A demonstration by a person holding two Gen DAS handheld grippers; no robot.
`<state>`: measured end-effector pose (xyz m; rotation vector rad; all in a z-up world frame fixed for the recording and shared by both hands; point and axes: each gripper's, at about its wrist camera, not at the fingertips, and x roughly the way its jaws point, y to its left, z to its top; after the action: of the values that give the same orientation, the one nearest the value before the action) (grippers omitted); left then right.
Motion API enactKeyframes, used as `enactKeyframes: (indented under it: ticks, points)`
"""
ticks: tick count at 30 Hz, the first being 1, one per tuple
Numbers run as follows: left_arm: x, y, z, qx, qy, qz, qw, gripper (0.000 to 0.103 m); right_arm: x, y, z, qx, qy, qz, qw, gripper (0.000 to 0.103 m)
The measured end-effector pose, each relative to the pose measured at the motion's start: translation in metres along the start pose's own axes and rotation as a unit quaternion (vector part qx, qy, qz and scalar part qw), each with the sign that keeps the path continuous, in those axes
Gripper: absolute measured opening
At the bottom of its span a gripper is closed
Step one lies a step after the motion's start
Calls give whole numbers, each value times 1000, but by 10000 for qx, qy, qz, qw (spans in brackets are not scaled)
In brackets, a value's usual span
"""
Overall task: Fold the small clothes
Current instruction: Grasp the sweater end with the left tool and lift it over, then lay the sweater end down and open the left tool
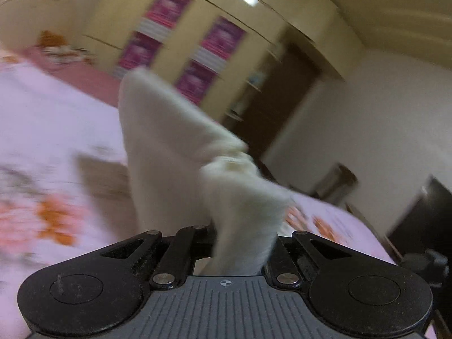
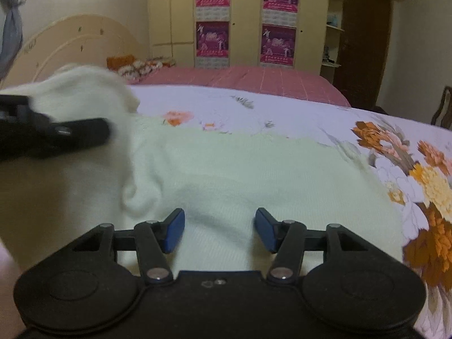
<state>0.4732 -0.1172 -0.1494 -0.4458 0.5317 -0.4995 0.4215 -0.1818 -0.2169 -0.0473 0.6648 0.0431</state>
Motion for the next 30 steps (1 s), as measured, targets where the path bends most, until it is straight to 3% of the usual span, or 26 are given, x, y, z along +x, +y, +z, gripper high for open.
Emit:
enactKeyframes:
  ticks: [4, 9, 12, 13, 15, 17, 18, 21, 25, 28, 30]
  points:
    - [33, -38, -11, 426, 502, -323, 9973, 7, -20, -32, -6, 305, -61, -180, 9994, 55]
    - [71, -58, -32, 667, 1174, -231, 9906, 7, -43, -87, -25, 1009, 151, -405, 9940, 55]
    - [74, -63, -33, 764, 1137, -113, 9905, 9, -56, -111, -37, 1328, 233, -411, 9900, 54]
    - [75, -65, -31, 793, 1174, -108, 9899, 16, -60, -115, -40, 1391, 247, -405, 9891, 54]
    - [63, -68, -37, 753, 1203, -150, 9898, 31, -68, -124, -45, 1494, 260, -379, 9877, 54]
    - [42, -78, -43, 667, 1192, -134, 9905, 68, -75, -131, -46, 1593, 253, -399, 9861, 54]
    - [36, -80, -41, 636, 1158, -151, 9911, 71, -78, -134, -48, 1659, 248, -388, 9851, 54]
    - [-4, -86, -56, 675, 1148, -247, 9908, 71, -89, -141, -48, 1866, 183, -346, 9817, 55]
    - [-31, -71, -41, 438, 920, -173, 9946, 71, -100, -152, -39, 2098, 1, -270, 9774, 55]
    - [-38, -52, -26, 418, 656, 216, 9967, 71, -100, -156, -29, 2323, -107, -20, 9726, 57]
    - [-39, -34, -18, 133, 629, 431, 9970, 71, -94, -155, -22, 2449, -88, 235, 9692, 62]
